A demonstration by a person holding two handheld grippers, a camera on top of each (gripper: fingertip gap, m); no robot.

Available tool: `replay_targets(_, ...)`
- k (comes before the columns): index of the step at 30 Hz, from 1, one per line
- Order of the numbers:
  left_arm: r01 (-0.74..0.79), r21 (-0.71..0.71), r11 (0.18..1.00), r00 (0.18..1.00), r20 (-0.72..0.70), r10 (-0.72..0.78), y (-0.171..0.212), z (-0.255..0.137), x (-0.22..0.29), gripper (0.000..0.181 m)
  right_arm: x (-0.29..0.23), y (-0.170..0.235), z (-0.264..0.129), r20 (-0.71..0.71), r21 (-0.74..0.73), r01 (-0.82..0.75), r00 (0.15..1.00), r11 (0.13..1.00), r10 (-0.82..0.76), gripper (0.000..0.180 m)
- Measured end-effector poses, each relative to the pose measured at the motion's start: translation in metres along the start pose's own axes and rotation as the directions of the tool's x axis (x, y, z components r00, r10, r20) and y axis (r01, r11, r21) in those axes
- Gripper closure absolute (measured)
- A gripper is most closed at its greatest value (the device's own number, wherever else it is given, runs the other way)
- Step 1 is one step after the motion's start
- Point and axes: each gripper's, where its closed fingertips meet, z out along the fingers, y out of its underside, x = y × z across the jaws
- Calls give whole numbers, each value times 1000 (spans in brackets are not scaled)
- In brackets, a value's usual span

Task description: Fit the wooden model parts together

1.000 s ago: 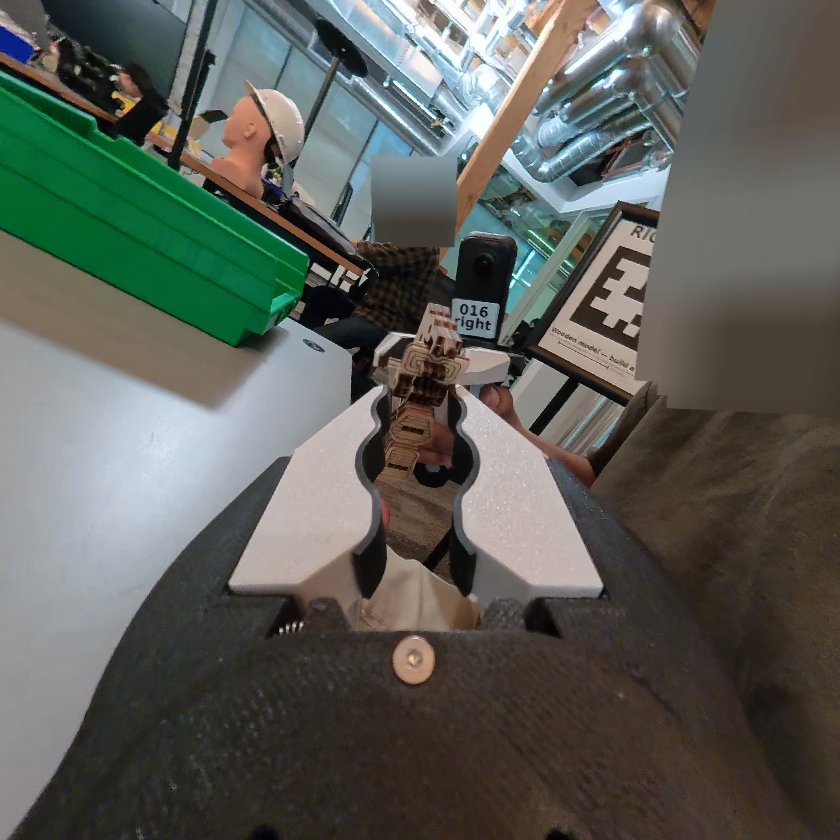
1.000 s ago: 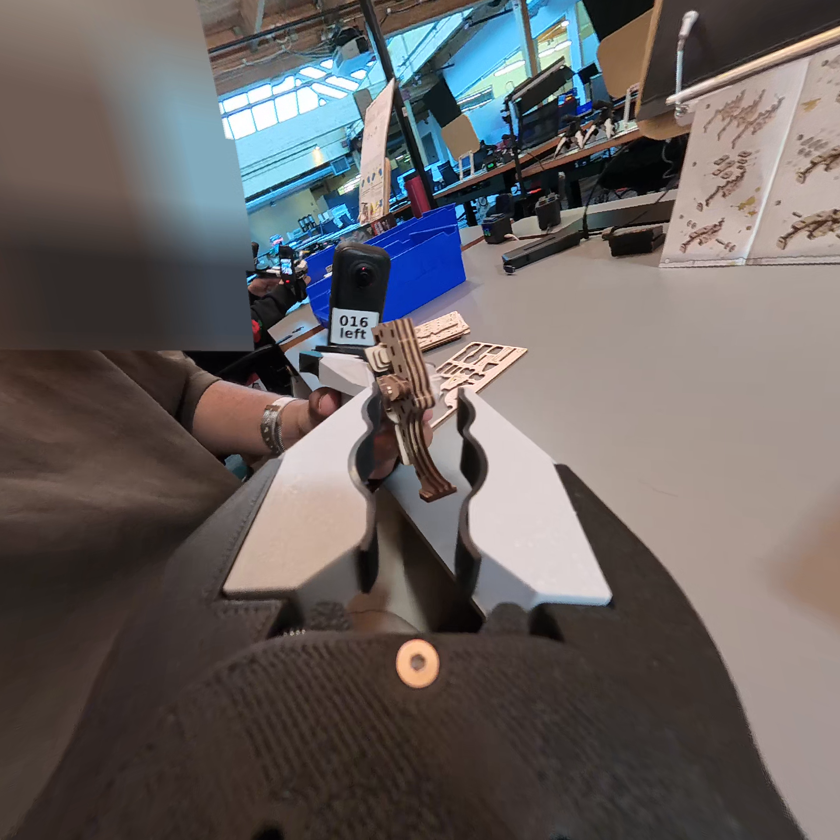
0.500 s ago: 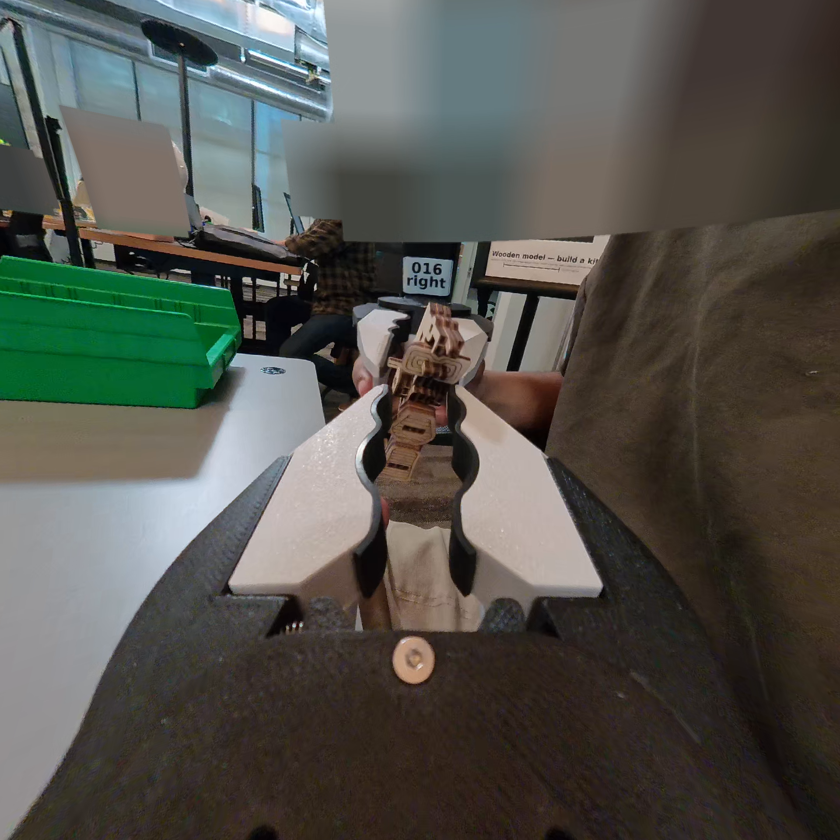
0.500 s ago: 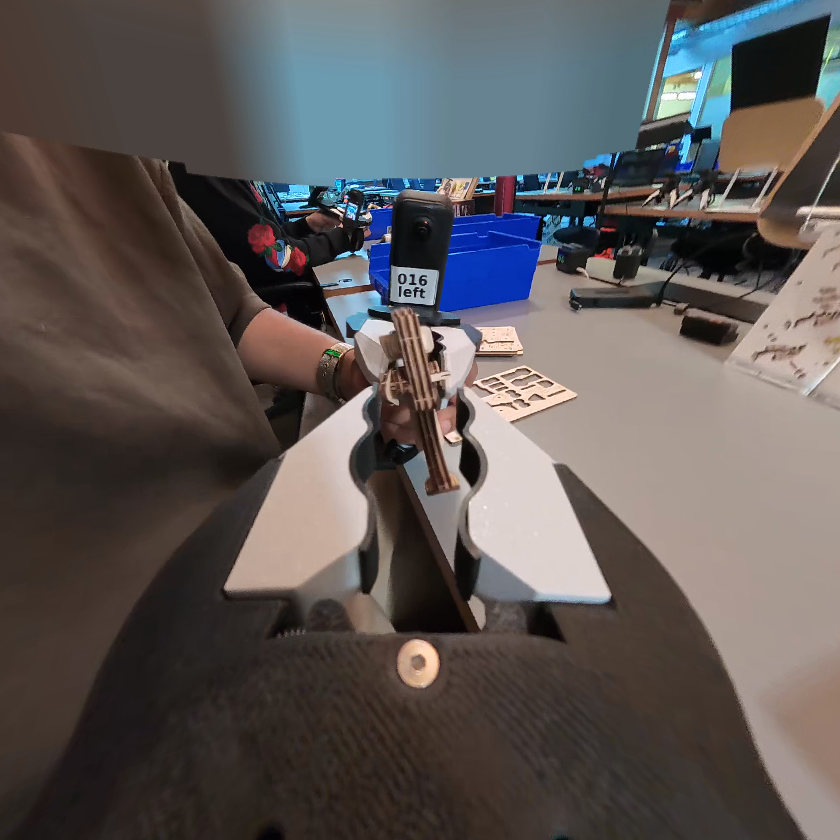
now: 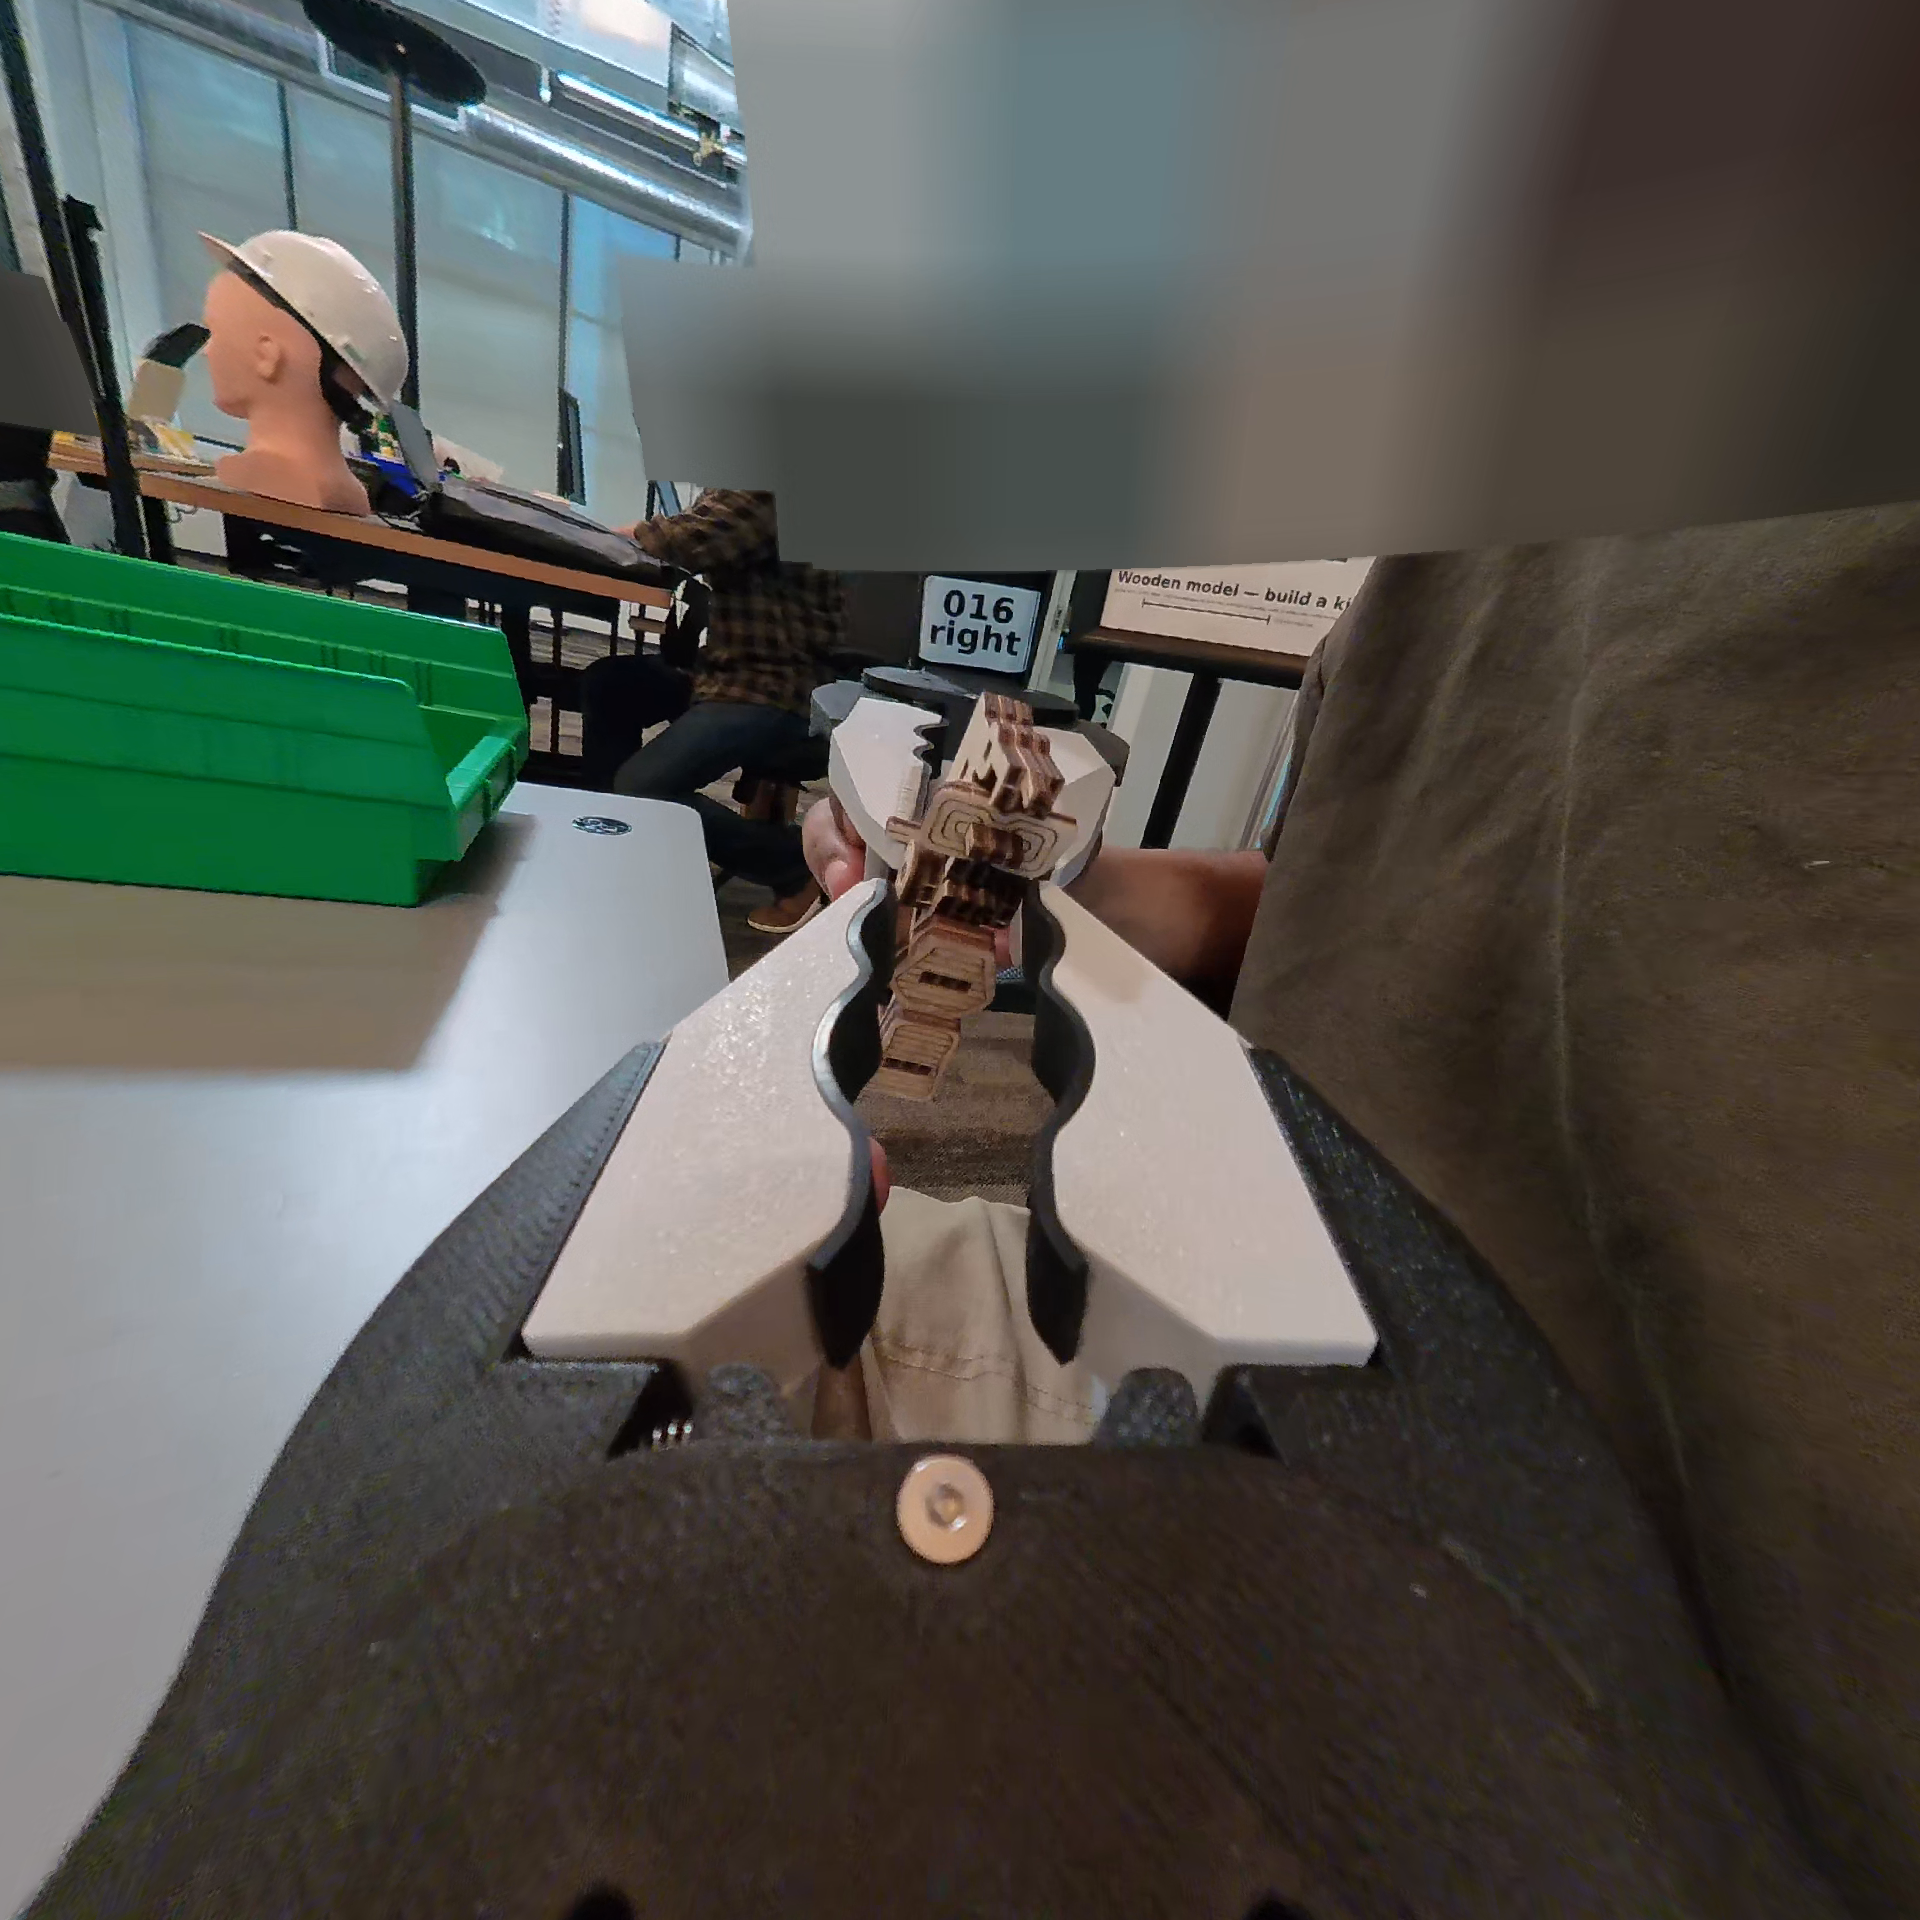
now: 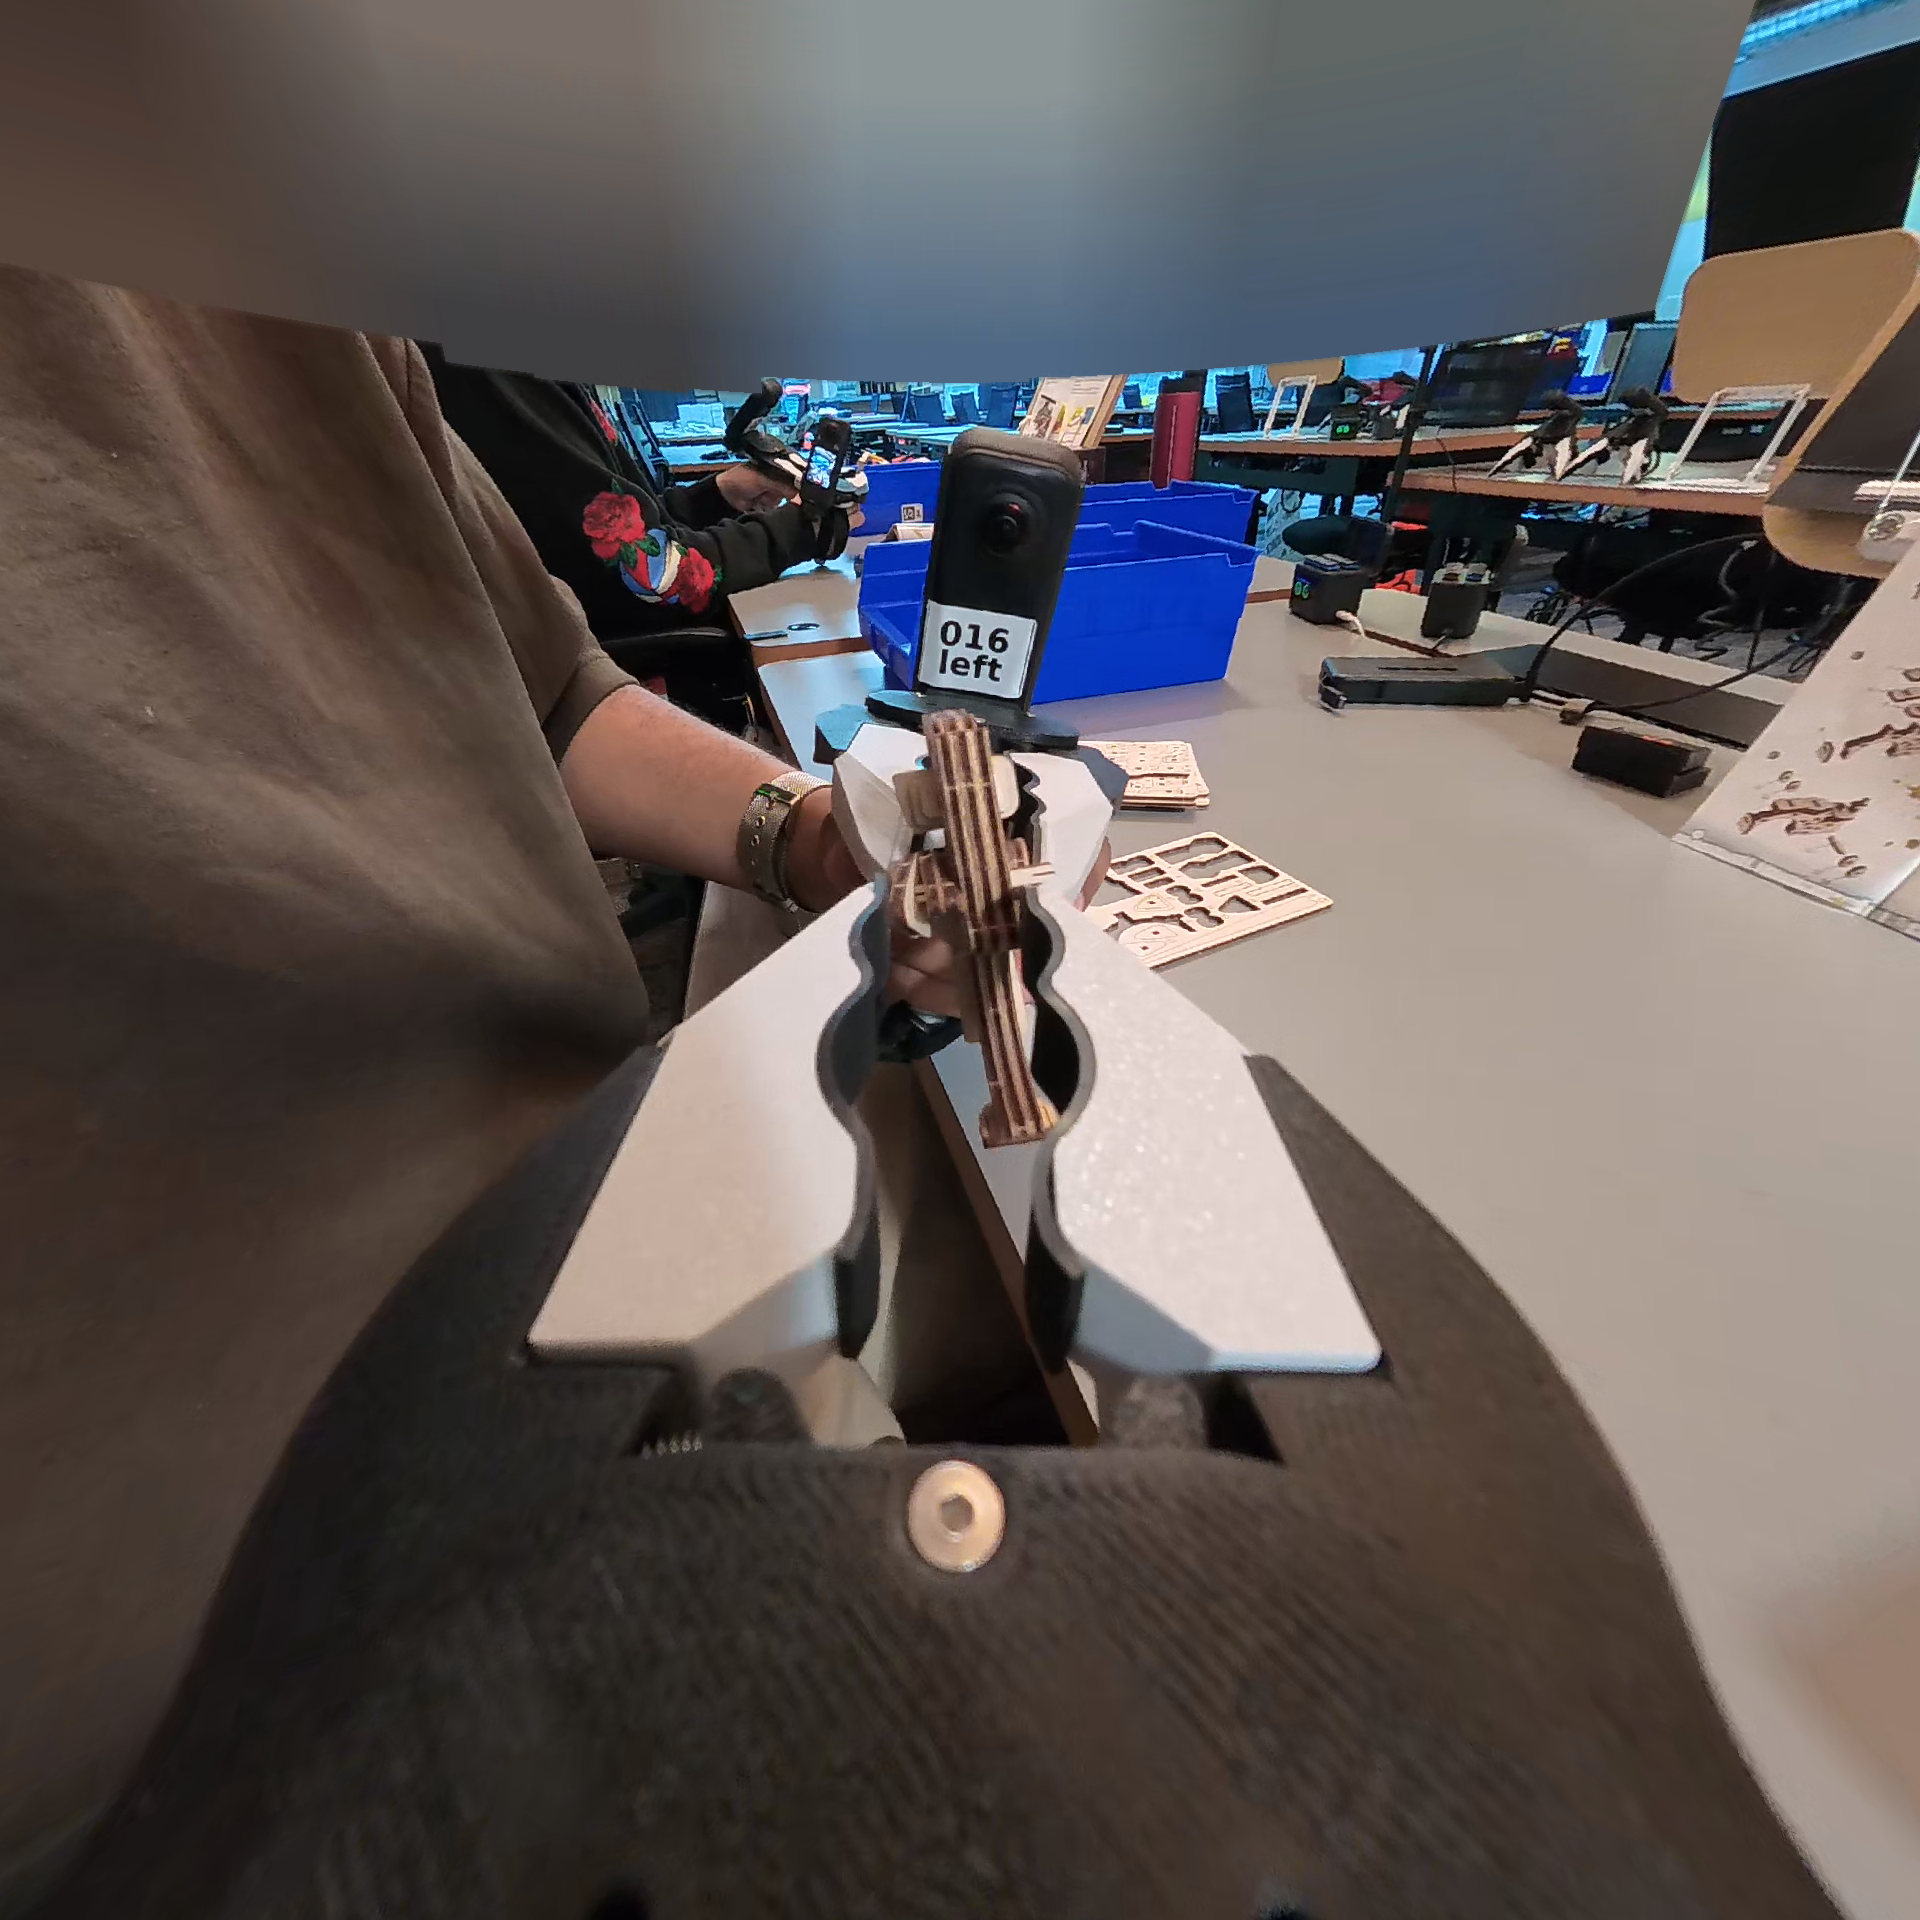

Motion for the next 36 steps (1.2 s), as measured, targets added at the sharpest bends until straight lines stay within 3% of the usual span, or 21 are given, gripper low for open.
replay_targets(20, -8, 32, 999, 999, 32, 7, -3, 2, -1, 158, 5, -2, -2, -19, 10, -20, 1000, 1000, 20, 160)
replay_targets(31, -101, 13, 995, 991, 88, 100, -7, 1, -3, 150, 10, 5, -2, -42, -23, -28, 999, 999, 27, 161)
replay_targets(36, -132, -11, 991, 986, 103, 133, -4, 1, -4, 155, 8, 6, -1, -25, -26, -46, 999, 999, 45, 161)
